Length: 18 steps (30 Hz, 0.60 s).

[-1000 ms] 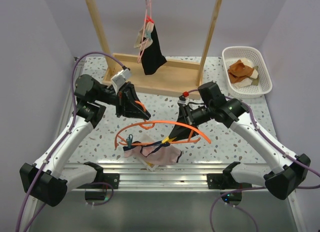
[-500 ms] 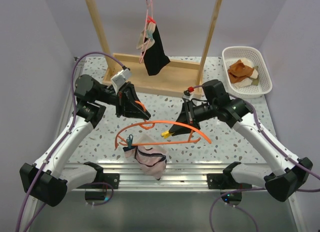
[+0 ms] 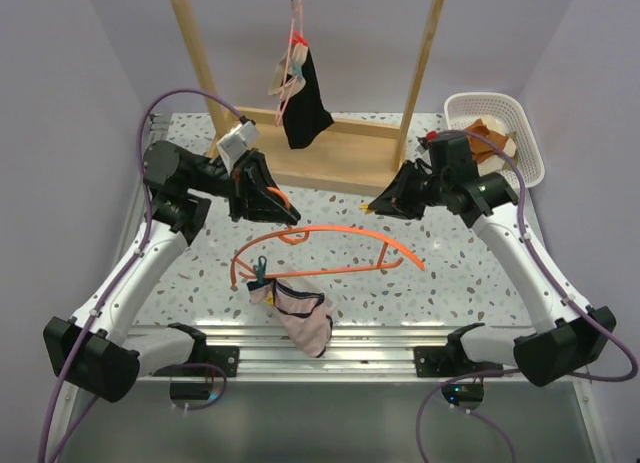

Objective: Remove the underwear clipped to the hanger

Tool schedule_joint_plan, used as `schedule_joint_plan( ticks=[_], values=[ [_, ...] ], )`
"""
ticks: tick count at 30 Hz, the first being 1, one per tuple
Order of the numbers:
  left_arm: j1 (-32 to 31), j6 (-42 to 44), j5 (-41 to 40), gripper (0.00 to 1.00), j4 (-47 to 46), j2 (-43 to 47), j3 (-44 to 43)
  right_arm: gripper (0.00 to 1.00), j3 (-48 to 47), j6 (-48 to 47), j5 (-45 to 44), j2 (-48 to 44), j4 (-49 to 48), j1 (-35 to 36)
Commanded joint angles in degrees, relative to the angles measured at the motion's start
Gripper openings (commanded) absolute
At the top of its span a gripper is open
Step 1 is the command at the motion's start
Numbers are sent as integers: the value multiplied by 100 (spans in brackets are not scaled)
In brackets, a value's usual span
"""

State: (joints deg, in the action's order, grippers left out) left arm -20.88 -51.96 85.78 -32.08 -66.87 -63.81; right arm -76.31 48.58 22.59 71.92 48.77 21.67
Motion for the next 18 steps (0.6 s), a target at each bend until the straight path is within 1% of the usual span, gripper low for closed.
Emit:
schedule_joint_plan(
  ticks=[1, 5, 8, 11, 13, 15, 16, 17, 18],
  values=[
    [216, -191, 388, 0, -308, -168, -579, 0, -349, -621, -1344, 243, -26, -14],
    [366, -165, 36, 0, -264, -423, -1062, 0, -42, -682, -1459, 147, -289, -23],
    [427, -130, -306, 0, -247, -651, -1510, 0, 125, -832, -1477, 94, -237, -23],
    [515, 55, -789, 0, -185, -845, -1887, 0, 222, -1008, -1389, -2, -254, -22],
    [541, 186, -1062, 0, -81, -1046, -2160, 0, 240, -1200, -1118, -11, -298, -23],
    [629, 423, -1343, 0, 314, -1310, -2722, 0, 205, -1359, -784, 50, -342, -14],
    [699, 798, -1518, 0, 908, -1363, -2916, 0, 178, -1534, -469, 94, -316, -22],
    [761, 1072, -1712, 0, 1314, -1425, -3274, 0, 135, -1657, -301, 207, -211, -14],
    [874, 1605, -2096, 0, 2023, -1451, -3426, 0, 126, -1745, -160, 243, -184, -14]
  ],
)
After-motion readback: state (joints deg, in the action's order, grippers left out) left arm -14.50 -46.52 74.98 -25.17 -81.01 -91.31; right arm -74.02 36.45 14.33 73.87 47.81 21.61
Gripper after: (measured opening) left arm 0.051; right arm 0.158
